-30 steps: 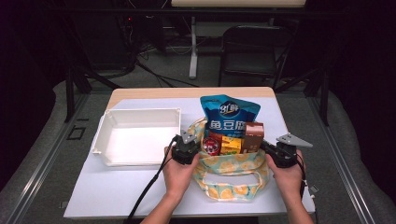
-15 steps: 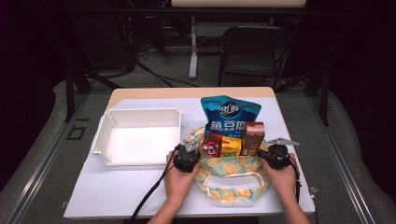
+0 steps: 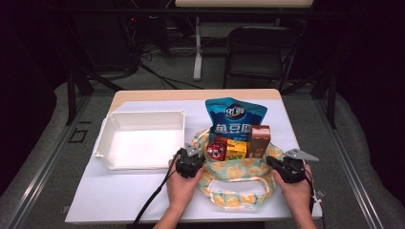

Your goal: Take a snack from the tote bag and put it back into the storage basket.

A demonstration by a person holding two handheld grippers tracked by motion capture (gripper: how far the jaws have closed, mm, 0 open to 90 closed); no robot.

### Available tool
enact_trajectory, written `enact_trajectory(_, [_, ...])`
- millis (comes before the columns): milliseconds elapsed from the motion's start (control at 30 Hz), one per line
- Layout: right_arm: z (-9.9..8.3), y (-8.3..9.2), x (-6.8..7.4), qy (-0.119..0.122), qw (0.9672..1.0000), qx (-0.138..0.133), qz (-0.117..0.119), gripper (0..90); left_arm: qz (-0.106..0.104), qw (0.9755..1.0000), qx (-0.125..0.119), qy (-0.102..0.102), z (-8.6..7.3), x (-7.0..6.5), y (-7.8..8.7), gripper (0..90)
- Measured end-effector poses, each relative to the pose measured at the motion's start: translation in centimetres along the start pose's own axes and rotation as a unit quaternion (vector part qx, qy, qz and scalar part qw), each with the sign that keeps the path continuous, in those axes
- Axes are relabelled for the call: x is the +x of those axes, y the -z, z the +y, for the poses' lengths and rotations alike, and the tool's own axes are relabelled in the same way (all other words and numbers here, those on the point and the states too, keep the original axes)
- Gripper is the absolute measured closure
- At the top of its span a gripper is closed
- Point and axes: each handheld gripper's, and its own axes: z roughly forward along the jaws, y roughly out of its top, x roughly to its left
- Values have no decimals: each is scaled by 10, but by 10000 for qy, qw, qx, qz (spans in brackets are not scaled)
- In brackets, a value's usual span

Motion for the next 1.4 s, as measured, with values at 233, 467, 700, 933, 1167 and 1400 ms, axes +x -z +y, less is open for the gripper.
enact_trajectory(233, [-6,-14,-6,-147,9984,535,-100,841,-42,10000,-26,22,0,1,0,849])
enact_trajectory(467, [10,23,2,-198,9986,-468,-176,660,-86,10000,-15,20,0,2,0,832])
enact_trajectory(700, [23,51,17,-84,9929,-1156,-272,506,-71,10000,-49,7,-1,1,1,821])
enact_trajectory(933, [40,65,46,38,9873,-1574,-227,324,-76,10000,-59,-6,-1,1,1,820])
enact_trajectory(1167, [48,52,73,-98,9857,-1647,-333,223,-73,10000,-64,-3,-1,1,1,818])
enact_trajectory(1400, [52,32,86,-221,9849,-1607,-602,189,-101,9999,-101,18,-1,1,1,814])
